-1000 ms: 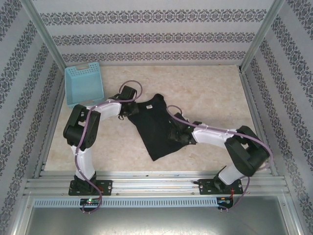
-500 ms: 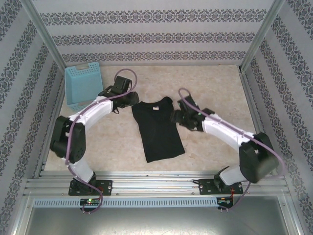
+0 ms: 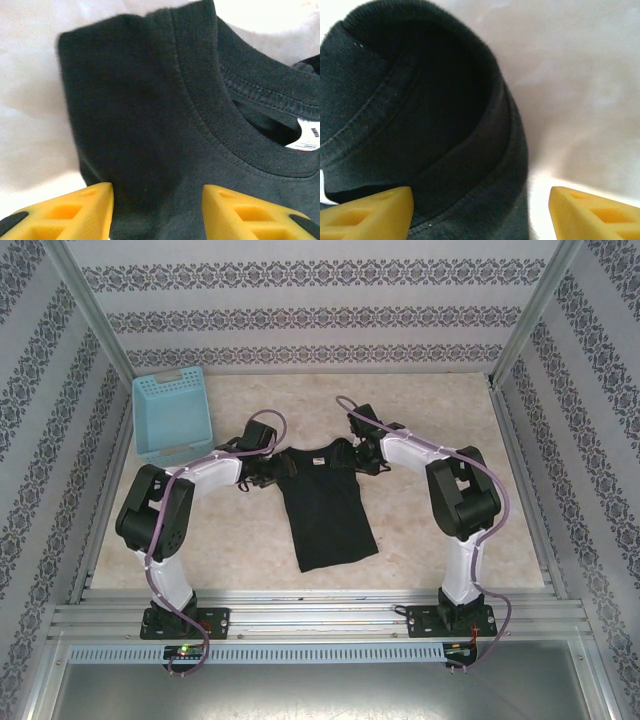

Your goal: Fold the inside-out t-shirt

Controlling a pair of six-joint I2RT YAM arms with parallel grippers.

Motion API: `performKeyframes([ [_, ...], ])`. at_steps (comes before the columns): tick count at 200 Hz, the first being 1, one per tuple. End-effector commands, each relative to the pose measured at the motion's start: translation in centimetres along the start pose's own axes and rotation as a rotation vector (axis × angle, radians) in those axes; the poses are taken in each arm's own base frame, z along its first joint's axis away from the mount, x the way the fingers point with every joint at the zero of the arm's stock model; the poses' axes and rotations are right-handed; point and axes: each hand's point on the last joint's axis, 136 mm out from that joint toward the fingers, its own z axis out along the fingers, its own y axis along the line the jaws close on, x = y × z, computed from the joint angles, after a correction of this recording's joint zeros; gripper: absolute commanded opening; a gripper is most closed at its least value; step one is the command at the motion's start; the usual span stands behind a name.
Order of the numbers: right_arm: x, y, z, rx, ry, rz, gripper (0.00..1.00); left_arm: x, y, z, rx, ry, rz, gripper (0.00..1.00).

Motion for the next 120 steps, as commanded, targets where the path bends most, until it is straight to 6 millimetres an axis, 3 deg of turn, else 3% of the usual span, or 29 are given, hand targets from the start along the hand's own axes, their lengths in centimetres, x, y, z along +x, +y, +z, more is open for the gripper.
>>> performKeyframes([
  [1,0.5,0.9,0.6,-0.032,0.041,-0.019,0.72,0.1,-1.5,1.2,0.065,0.011,-0.016,0.49],
  [42,2.7,2.1,2.9,-0.044,0.108,-0.023,0.72,1.2,-0.5,3.1,0.015,0.054,-0.014,0.49],
  [83,4.7,3.4,4.5,-0.058,0.144,-0.007,0.68,1.9,-0.3,3.7,-0.004,0.072,0.001,0.50],
  [102,5.1,3.4,4.6,-0.048,0.144,-0.002,0.62,1.5,-0.5,3.0,-0.010,0.054,0.019,0.50],
  [120,5.2,2.7,4.5,-0.029,0.133,0.029,0.57,0.7,0.1,1.0,-0.076,0.008,0.049,0.57],
])
